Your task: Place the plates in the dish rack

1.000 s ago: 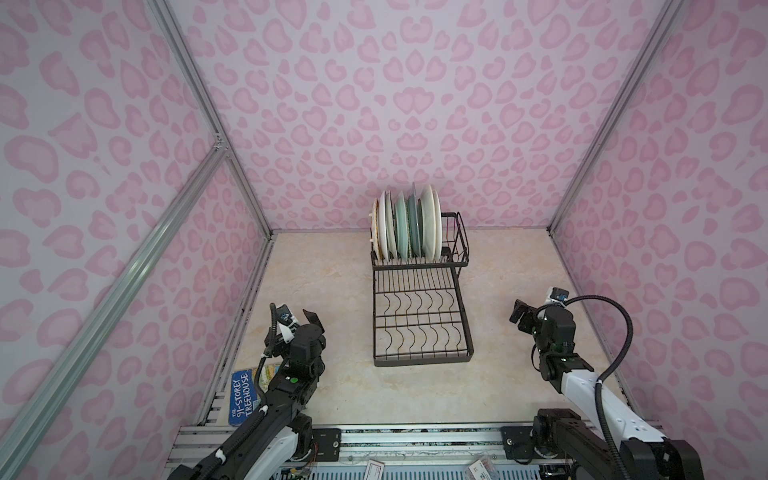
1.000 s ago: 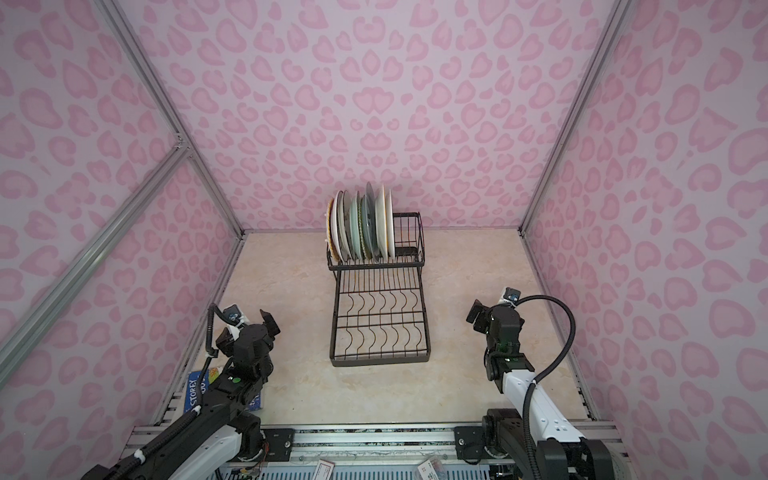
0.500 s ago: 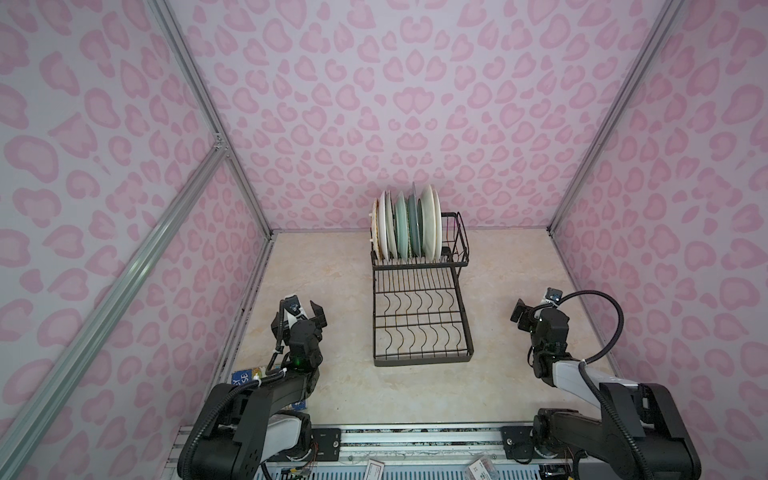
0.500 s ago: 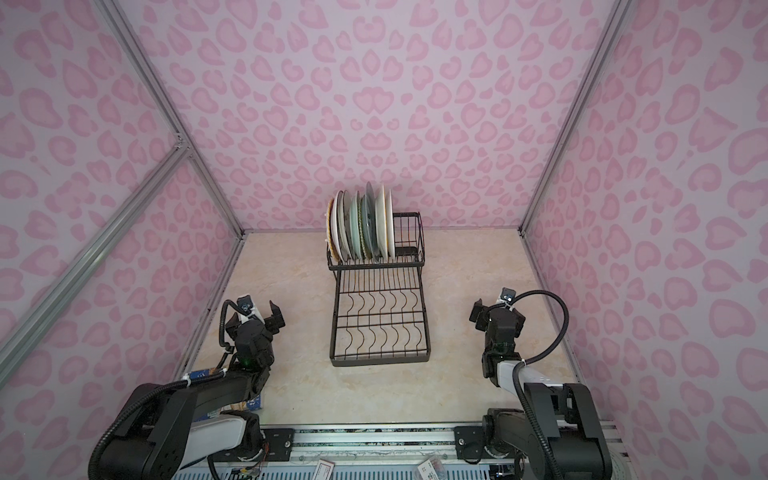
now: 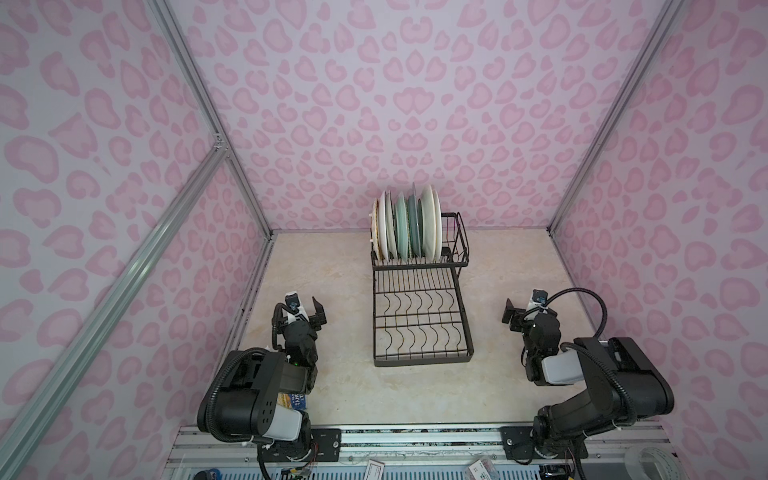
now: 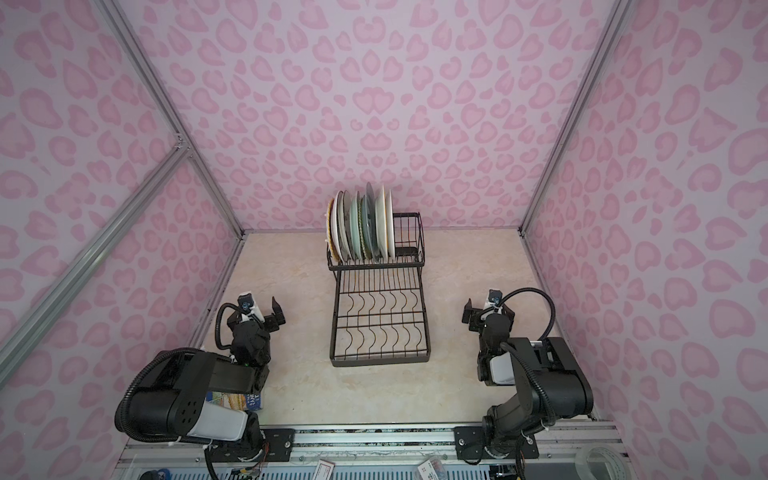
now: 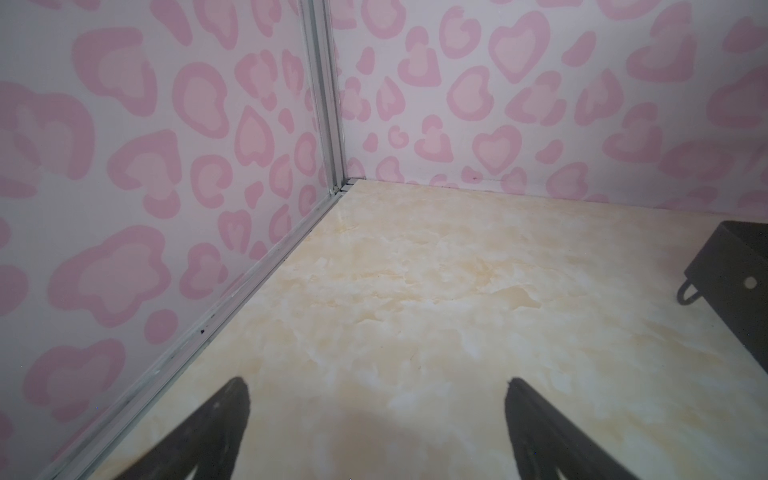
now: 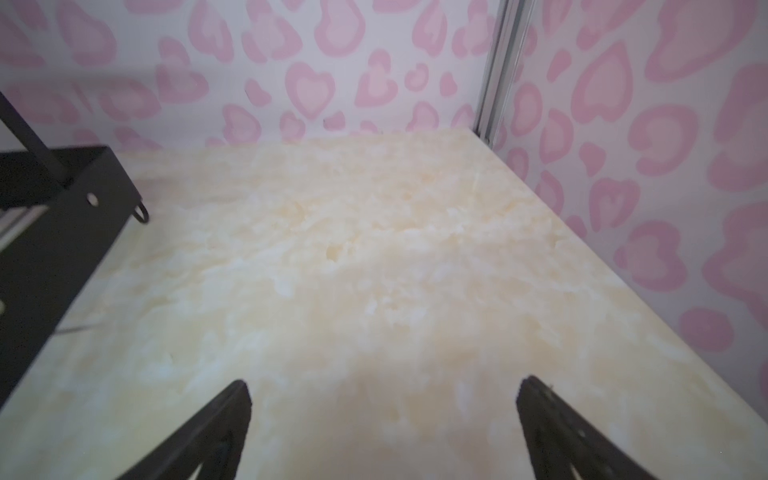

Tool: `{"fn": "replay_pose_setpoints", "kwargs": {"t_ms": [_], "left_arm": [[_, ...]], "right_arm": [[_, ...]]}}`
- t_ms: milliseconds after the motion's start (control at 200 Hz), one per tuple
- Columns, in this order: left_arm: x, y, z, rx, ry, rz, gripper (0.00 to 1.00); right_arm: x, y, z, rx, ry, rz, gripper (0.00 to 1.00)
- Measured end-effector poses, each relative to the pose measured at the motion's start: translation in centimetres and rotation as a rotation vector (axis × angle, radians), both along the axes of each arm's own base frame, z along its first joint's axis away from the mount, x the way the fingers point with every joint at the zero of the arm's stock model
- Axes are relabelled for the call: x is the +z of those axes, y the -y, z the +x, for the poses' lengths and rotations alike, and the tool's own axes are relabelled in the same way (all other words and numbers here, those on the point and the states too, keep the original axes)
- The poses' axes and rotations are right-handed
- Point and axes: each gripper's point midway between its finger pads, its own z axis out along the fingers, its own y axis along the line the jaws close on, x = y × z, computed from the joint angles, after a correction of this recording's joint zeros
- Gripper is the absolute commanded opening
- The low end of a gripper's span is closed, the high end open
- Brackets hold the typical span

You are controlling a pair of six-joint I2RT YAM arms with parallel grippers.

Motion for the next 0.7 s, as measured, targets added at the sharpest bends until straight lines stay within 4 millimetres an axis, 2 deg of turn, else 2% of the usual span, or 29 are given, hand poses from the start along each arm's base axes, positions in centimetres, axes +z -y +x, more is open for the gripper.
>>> {"fn": "replay_pose_setpoints", "kwargs": {"t_ms": [75, 120, 195, 245, 335, 700], "left_arm": [[0.8, -1.1, 1.5, 0.017, 0.003, -0.033, 0.97], [1.2, -1.4, 2.1, 0.024, 0.009, -0.048, 0.98], [0.7, -1.0, 2.4, -0.002, -0.018, -0.062, 0.98], [0.0, -0.8, 2.3, -0.010, -0.048, -0.069, 0.97], [-0.6, -0.8, 2.3, -0.008, -0.073, -0.075, 0.98], [-1.1, -0.3, 2.2, -0.018, -0.095, -0.074, 0.98]], "right_arm": [[0.9, -0.4, 1.4, 0.025, 0.021, -0.004, 1.00], [0.6, -0.5, 2.1, 0.029, -0.006, -0.005, 1.00], [1.5, -0.5, 3.0, 0.033, 0.000, -0.004, 1.00], [1.4, -0.5, 3.0, 0.034, 0.004, -0.004, 1.00], [-0.2, -0.7, 2.7, 0.044, -0.064, 0.000, 1.00], [-0.6, -1.2, 2.5, 0.064, -0.072, -0.014, 1.00]]}}
